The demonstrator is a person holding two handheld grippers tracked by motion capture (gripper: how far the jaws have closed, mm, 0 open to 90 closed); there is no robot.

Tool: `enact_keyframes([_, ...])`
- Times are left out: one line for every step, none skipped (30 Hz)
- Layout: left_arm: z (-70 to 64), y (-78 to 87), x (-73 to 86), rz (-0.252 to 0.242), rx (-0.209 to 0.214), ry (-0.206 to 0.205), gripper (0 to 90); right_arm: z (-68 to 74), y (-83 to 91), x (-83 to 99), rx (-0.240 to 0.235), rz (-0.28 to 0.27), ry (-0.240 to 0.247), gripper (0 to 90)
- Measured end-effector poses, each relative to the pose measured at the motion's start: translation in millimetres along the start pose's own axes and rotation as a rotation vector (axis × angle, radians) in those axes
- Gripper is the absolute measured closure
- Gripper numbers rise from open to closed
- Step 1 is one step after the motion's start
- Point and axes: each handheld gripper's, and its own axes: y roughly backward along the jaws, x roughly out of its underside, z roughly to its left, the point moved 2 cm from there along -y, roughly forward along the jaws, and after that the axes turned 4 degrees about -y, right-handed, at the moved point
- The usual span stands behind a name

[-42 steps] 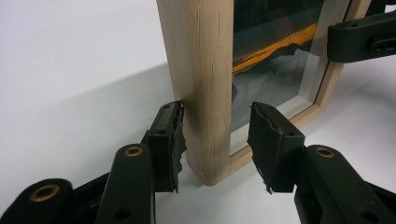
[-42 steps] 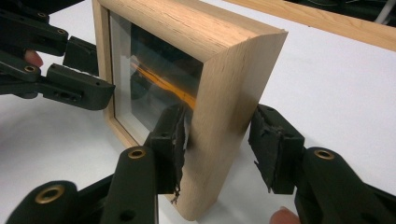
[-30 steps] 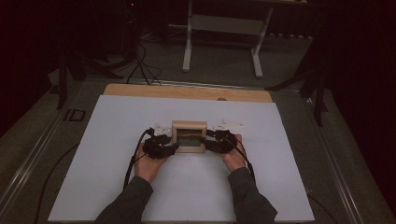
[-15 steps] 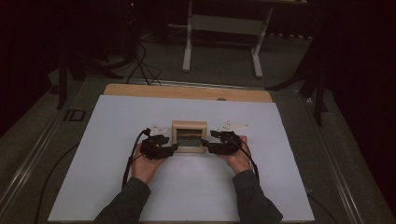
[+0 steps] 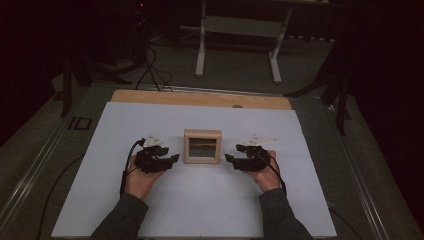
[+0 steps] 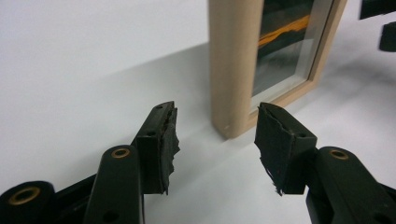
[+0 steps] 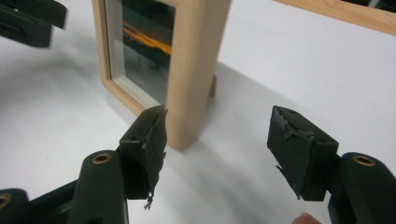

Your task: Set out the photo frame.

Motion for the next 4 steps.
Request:
enact_keyframes([2.4, 2.8, 2.1, 0.004, -0.004, -0.004, 48.2, -0.8, 1.8, 1.3, 0.005, 0.001, -0.001, 36.7])
enact_keyframes([4.3, 5.5, 4.4, 0.005, -0.008, -0.001, 48.1, -2.1, 4.3, 3.1, 0.008, 0.003, -0.001, 36.5])
enact_keyframes([6.7, 8.3, 6.7, 0.006, -0.013, -0.003, 48.1, -3.2, 6.8, 5.0, 0.012, 0.004, -0.005, 36.3])
enact_keyframes([8.9, 11.0, 9.1, 0.005, -0.02, 0.002, 48.1, -5.0, 9.3, 7.1, 0.018, 0.008, -0.002, 35.9])
